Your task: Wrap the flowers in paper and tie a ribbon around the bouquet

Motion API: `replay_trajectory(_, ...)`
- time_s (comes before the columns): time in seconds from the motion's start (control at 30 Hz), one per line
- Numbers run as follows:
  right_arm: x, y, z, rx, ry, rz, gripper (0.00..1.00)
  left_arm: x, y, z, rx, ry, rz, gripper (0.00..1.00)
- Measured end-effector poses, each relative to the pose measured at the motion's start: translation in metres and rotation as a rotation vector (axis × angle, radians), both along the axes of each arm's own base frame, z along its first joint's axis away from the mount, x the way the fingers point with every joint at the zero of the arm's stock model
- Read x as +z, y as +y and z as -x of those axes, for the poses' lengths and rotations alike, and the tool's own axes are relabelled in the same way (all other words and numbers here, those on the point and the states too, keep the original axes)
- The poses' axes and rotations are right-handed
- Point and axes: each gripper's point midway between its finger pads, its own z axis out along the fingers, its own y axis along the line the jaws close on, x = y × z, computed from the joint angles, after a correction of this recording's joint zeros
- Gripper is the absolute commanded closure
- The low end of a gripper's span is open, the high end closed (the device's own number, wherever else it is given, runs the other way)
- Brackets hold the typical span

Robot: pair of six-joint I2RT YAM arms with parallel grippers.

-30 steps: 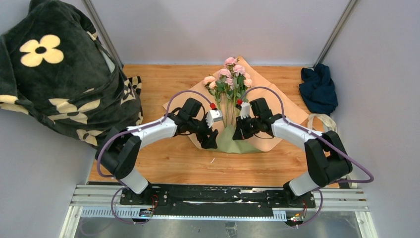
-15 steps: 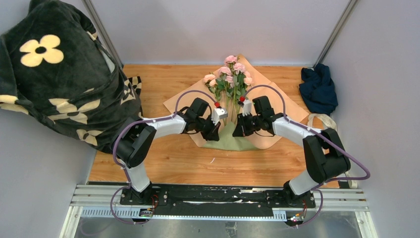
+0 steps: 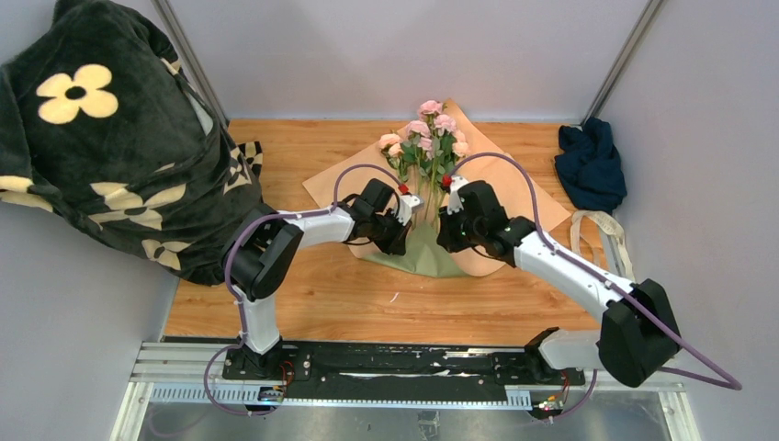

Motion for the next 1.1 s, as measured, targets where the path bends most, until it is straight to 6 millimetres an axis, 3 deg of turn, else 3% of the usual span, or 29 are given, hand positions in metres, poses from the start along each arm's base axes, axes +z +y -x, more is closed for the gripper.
replay_trajectory(0.07,-0.014,0.011,0.005,0.008,0.034,-0.065,1.0,0.0,0.001,-0.001,0.02,0.004,-0.004,1.0)
replay_trajectory(0.13,-0.043,0.019,0.011,0.006,0.12,-0.094,1.0,0.0,0.001,-0.004,0.038,0.0,-0.01,1.0)
replay_trajectory(0.27,-0.099,0.011,0.016,-0.07,0.296,-0.105,1.0,0.0,0.004,-0.009,0.064,-0.009,-0.033,1.0)
replay_trajectory(0.43,-0.104,-0.02,0.001,-0.229,0.346,-0.197,1.0,0.0,0.006,-0.01,0.082,-0.017,-0.054,1.0)
replay_trajectory(0.6,-0.104,-0.072,0.014,-0.426,0.349,-0.23,1.0,0.0,0.007,-0.011,0.089,-0.02,-0.064,1.0)
replay_trajectory(0.7,-0.099,-0.103,0.025,-0.542,0.334,-0.157,1.0,0.0,0.009,-0.012,0.096,-0.025,-0.073,1.0)
replay_trajectory(0.8,-0.08,-0.122,0.027,-0.609,0.272,-0.049,1.0,0.0,0.011,-0.013,0.106,-0.03,-0.081,1.0)
replay_trajectory(0.9,-0.039,-0.09,0.015,-0.498,0.149,-0.012,1.0,-0.001,0.013,-0.014,0.115,-0.033,-0.092,1.0)
replay_trajectory(0.97,-0.013,-0.055,0.004,-0.392,0.081,-0.052,1.0,-0.001,0.015,-0.015,0.122,-0.037,-0.099,1.0)
replay_trajectory(1.03,-0.006,-0.022,0.0,-0.291,0.077,-0.113,1.0,-0.001,0.016,-0.016,0.126,-0.041,-0.102,1.0)
replay_trajectory(1.1,-0.021,0.0,-0.004,-0.227,0.125,-0.136,1.0,-0.001,0.016,-0.017,0.131,-0.041,-0.104,1.0)
